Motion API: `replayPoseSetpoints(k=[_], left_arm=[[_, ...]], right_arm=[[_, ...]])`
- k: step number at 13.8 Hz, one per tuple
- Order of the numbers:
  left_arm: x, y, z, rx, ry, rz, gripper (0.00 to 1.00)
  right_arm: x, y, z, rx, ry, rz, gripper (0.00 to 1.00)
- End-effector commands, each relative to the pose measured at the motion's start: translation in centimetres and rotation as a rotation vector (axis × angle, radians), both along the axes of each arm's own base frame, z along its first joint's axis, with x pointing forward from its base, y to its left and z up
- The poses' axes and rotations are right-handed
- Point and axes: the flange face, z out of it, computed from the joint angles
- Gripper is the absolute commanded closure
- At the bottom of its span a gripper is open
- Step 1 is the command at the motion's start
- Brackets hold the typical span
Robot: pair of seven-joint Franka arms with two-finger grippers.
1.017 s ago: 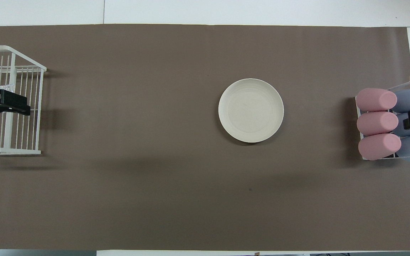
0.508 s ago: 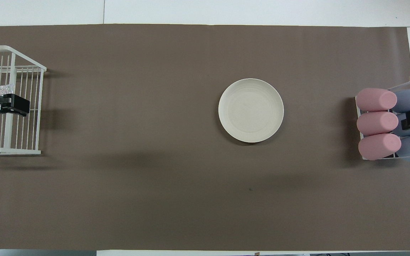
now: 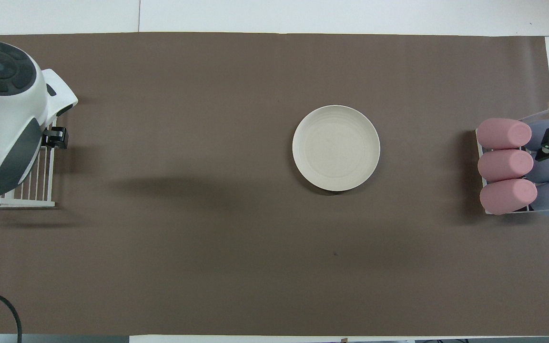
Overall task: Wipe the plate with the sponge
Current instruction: 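Reach the left gripper down into the wire rack to the sponge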
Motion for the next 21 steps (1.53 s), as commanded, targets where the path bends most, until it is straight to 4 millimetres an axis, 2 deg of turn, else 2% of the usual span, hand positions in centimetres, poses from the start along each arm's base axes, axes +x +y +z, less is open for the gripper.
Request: replayPoseSetpoints(k=[1, 4, 5, 7, 10, 12, 13, 14, 15, 17, 18, 21], left_arm=[[1.7, 1.1, -2.2, 0.102, -0.017, -0.046, 0.0], [3.6, 1.6, -6.8, 0.219, -0.058, -0.041, 0.0], [3.9, 1.8, -7.4, 0.241, -0.053, -0.051, 0.0], [4.4, 2.4, -7.8, 0.283, -0.052, -0.066, 0.0], [5.0, 3.4, -7.5, 0.304, -0.062, -0.059, 0.01], [4.9, 3.5, -7.6, 0.306, -0.058, -0.052, 0.16], [4.9, 3.5, -7.6, 0.305, -0.058, -0.049, 0.3], [4.9, 3.5, -7.6, 0.305, -0.061, -0.041, 0.46], [4.8, 3.6, -7.8, 0.306, -0.065, -0.031, 0.6], [4.8, 3.6, -7.8, 0.307, -0.079, -0.013, 0.93], [4.7, 3.6, -7.8, 0.306, -0.077, -0.012, 1.0], [4.8, 3.5, -7.7, 0.304, -0.081, -0.014, 1.0]], right_arm=[[-0.5, 0.2, 0.2, -0.032, 0.002, -0.183, 0.0], [-0.5, 0.8, 0.2, -0.059, -0.005, -0.397, 0.0], [-0.5, 0.9, 0.2, -0.065, -0.005, -0.472, 0.0], [-0.4, 1.3, 0.4, -0.036, -0.009, -0.552, 0.0], [-1.0, 1.7, 0.6, -0.01, 0.006, -0.565, 0.0], [-1.0, 1.9, 0.8, -0.007, -0.004, -0.564, 0.0], [-1.0, 2.0, 1.0, -0.009, -0.008, -0.576, 0.0], [-1.0, 2.5, 1.0, -0.023, -0.008, -0.662, 0.0], [-0.8, 4.5, 0.8, -0.043, -0.013, -0.752, 0.0], [-0.9, 6.0, 1.0, -0.06, -0.032, -0.844, 0.0], [-1.0, 6.1, 1.0, -0.062, -0.03, -0.854, 0.0], [-1.1, 6.3, 1.2, -0.048, -0.022, -0.86, 0.0]])
